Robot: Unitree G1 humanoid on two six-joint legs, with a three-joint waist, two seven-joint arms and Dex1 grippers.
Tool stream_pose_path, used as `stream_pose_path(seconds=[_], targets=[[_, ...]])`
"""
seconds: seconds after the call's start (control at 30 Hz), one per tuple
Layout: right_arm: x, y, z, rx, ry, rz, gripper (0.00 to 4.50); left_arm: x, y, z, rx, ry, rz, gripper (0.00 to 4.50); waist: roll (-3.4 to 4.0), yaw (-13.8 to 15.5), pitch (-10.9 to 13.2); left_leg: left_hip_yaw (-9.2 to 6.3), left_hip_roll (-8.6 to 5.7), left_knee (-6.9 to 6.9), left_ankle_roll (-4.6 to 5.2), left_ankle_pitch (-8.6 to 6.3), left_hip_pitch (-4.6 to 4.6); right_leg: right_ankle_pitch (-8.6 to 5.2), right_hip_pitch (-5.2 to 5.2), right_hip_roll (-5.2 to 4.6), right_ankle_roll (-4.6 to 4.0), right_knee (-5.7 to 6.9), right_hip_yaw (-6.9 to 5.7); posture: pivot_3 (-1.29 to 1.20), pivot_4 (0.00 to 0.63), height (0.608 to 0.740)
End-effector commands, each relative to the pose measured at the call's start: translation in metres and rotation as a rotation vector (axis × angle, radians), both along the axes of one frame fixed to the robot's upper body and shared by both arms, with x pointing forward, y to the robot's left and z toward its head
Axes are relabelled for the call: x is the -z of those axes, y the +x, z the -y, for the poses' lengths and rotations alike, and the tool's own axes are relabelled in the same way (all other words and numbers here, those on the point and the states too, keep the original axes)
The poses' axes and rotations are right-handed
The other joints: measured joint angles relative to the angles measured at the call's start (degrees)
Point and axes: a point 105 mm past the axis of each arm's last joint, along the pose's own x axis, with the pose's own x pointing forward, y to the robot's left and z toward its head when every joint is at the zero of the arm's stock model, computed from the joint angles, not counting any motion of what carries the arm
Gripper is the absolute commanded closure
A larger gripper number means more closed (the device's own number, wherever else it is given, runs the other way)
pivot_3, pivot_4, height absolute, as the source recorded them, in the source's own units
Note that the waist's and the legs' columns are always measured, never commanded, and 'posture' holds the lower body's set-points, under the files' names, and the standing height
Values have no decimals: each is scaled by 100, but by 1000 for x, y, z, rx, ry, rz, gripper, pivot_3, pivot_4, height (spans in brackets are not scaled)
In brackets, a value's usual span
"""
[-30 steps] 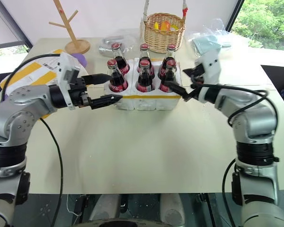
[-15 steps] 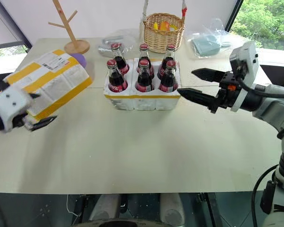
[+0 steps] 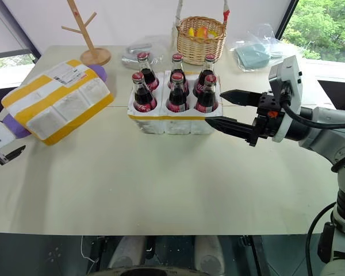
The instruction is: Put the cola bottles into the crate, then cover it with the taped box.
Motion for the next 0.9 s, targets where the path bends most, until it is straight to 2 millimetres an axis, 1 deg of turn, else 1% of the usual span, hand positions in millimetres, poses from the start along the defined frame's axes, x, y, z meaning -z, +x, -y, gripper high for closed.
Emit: stream_pose_path(seconds=[0.03, 0.1, 0.2, 0.4, 0.57, 0.67, 0.77, 0.83, 0.9], targets=[[-16, -8, 0, 6, -12, 73, 56, -3, 7, -18, -61, 54, 61, 0, -3, -2, -1, 0, 0, 0, 0, 0, 0, 4, -1, 1, 6, 1, -1, 0, 150, 739], [-17, -8, 1, 19, -14, 80, 56, 1, 12, -24, -80, 57, 68, 0, -3, -2, -1, -1, 1, 0, 0, 0, 1, 7, -1, 2, 12, 4, -1, 0, 150, 739], [-20, -9, 1, 28, -11, 86, 56, 5, 20, -27, -83, 66, 89, 0, -7, 11, -3, -1, 1, 2, 0, 0, 0, 7, -1, 1, 13, 4, -1, 0, 150, 739], [-22, -10, 3, 53, -13, 98, 56, 16, 42, -30, -111, 88, 150, 0, -17, 31, -9, 0, -1, 6, 0, 0, 0, 10, 2, 1, 18, 8, -1, 0, 150, 739], [-25, -10, 7, 74, -15, 107, 56, 25, 51, -29, -100, 121, 143, 0, -20, 10, -10, 0, -1, 7, 0, 1, 1, 15, 2, 1, 27, 10, -1, 0, 150, 739], [-25, -10, 9, 83, -15, 109, 0, 27, 53, -29, -93, 118, 148, 819, -20, 13, -10, 0, -1, 6, 0, 1, 3, 15, 2, 1, 27, 12, -1, 0, 150, 739], [-24, -11, 9, 86, -16, 108, 0, 28, 53, -30, -96, 118, 147, 2314, -21, 22, -11, 1, -1, 8, 0, 1, 3, 15, 2, 1, 27, 13, 0, 0, 150, 739], [-23, -11, 9, 88, -15, 106, 0, 28, 52, -31, -99, 122, 146, 3189, -20, 31, -13, 1, -1, 9, 0, 1, 3, 15, 4, 1, 27, 13, 0, 0, 150, 739], [-22, -11, 10, 89, -15, 104, 0, 27, 52, -31, -104, 126, 147, 3189, -13, 29, -18, 1, -2, 10, 0, 1, 4, 15, 5, 0, 27, 13, 0, 0, 150, 739]])
